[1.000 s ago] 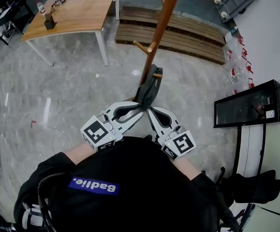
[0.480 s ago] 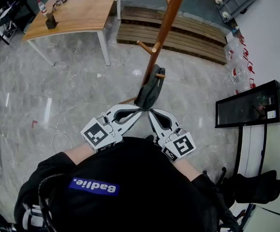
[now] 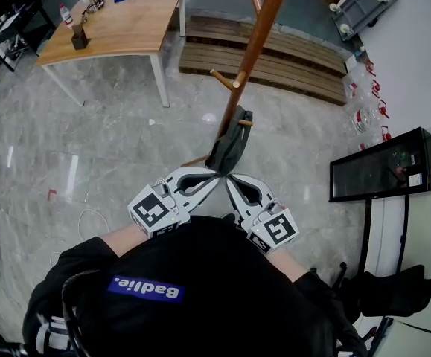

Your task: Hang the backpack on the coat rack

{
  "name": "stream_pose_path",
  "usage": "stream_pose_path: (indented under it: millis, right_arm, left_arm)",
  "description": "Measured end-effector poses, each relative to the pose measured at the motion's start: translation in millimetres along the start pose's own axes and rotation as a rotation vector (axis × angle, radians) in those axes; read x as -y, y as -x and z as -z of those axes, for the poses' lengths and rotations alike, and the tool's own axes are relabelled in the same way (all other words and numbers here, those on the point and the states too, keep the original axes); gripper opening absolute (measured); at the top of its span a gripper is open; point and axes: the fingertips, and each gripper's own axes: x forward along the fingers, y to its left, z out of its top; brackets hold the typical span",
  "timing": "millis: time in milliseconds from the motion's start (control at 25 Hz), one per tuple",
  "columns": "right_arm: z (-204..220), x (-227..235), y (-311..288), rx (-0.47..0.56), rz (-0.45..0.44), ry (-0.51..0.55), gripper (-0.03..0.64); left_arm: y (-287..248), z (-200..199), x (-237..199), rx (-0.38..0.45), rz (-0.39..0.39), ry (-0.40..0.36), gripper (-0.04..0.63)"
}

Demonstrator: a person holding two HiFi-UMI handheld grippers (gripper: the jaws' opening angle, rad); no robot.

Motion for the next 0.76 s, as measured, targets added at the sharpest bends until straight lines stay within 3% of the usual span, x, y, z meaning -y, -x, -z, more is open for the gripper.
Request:
stream_pose_path:
  millis: [160, 360, 560, 760]
  right_arm:
    - [1, 1, -1, -0.002, -0.001, 0.003, 0.008]
    - [1, 3, -1, -0.003, -0.002, 0.003, 0.008]
    - [-1, 7, -1, -0.001, -0.001, 0.007, 0.008]
    - [-2, 11, -1, 0.007, 0.002, 0.005, 0.008]
  left_arm:
    - [-1, 6, -1, -0.004, 0.012, -0.024, 0.009]
    - [-3, 2, -2, -0.008, -0.007, 0.014, 0.009]
    - [-7, 5, -6, -0.006, 0.007, -0.021, 0.009]
    - [-9, 4, -7, -0.004, 0.008, 0.001, 0.009]
